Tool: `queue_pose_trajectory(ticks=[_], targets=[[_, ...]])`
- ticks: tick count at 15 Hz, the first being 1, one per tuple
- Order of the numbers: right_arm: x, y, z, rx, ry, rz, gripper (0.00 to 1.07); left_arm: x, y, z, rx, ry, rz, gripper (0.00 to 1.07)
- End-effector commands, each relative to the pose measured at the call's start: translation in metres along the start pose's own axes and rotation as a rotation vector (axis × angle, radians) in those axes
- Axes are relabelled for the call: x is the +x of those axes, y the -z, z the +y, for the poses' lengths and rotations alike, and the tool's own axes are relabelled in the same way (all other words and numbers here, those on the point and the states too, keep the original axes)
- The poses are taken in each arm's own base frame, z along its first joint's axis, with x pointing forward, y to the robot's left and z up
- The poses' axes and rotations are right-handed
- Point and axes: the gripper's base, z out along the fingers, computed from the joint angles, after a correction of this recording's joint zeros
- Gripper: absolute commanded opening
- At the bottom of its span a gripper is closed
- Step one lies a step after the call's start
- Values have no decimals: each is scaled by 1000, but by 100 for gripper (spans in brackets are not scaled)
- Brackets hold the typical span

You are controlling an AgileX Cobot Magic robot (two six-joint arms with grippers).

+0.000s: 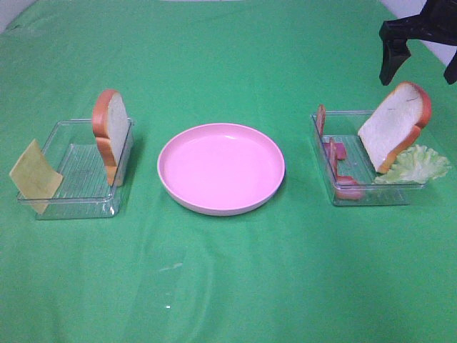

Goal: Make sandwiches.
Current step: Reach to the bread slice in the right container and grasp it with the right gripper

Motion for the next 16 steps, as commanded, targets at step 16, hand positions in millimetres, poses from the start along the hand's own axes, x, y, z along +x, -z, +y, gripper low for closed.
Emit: queue_pose_trajectory(ticks=[16], targets=[[-11,-68,-15,-16,-12,66,87,0,1,0,-4,1,-26,93]])
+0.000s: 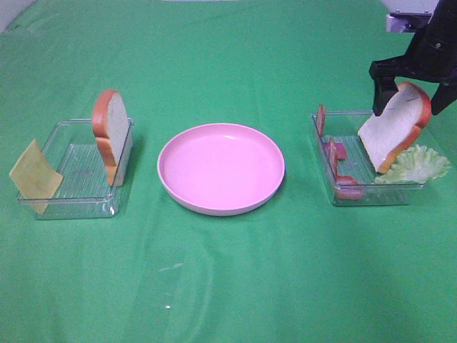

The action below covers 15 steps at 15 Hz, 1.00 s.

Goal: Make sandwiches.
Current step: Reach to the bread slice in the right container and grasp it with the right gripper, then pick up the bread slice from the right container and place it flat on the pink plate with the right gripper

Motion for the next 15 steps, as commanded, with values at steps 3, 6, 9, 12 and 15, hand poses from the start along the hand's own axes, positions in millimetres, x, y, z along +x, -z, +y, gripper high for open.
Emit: queue_pose_trajectory(ticks=[3,6,9,12,15], targets=[[0,1,-1,-31,-13,4,80,0,1,0,-4,1,-26,93],[1,2,0,-39,-16,13,60,0,1,0,-4,1,-26,93],[1,2,0,-42,-18,16,29,0,1,0,-4,1,-26,93],[2,2,2,-46,-39,20,3,0,1,0,-4,1,-26,93],[2,2,2,-50,-40,24,2,0,1,0,-4,1,-26,93]])
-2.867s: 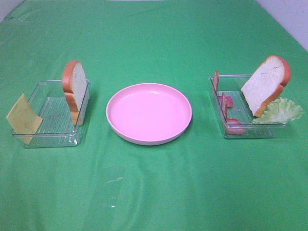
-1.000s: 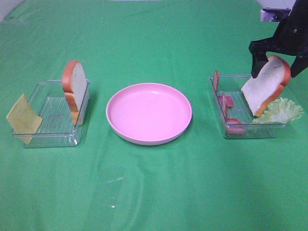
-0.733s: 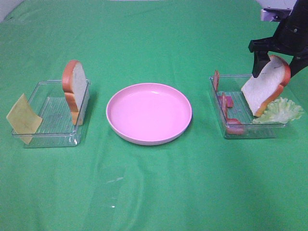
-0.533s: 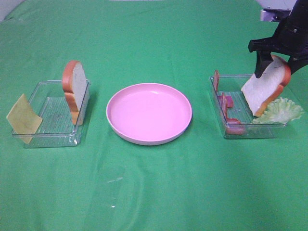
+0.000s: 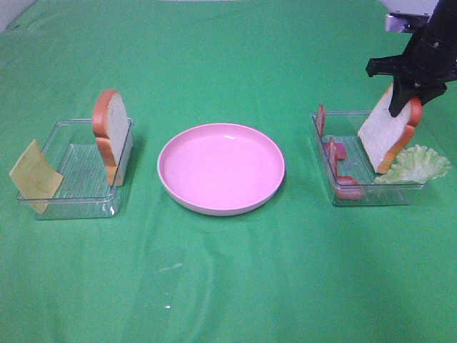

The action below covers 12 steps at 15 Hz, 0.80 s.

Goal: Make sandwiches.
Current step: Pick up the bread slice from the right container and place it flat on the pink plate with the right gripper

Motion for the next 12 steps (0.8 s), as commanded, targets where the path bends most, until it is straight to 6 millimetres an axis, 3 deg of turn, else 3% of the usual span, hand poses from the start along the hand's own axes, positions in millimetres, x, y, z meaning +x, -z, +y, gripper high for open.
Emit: queue_pose_trajectory(ticks=[1,6,10,12], targets=[[1,3,1,-9,-6,6,2,0,1,0,-4,1,-26,93],[6,31,4,-25,-6,-25,2,0,1,0,-4,1,-26,93],[26,107,11,-51,-4,-166,2,0,1,0,-4,1,-26,93],[35,131,12,-49,0,-225,2,0,1,0,-4,1,-26,93]])
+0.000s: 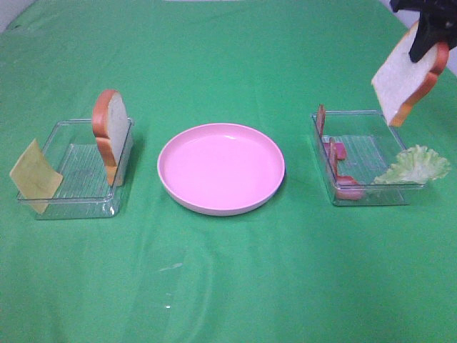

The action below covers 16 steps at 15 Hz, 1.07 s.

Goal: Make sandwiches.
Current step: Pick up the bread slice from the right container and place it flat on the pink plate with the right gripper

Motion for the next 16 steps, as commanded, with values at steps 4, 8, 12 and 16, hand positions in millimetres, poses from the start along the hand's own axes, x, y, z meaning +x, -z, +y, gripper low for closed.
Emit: queue_pose_trajectory(ticks=[4,8,12,16], targets=[[11,58,9,-31,9,-128,2,0,1,0,-4,1,-26,93],[13,56,33,-96,47,-119,2,0,1,0,-4,1,-26,93],[21,54,108,-167,196,-138,2,0,1,0,-4,1,-26,93],[42,34,197,-303,339,-110,2,0,1,0,-4,1,-26,93]])
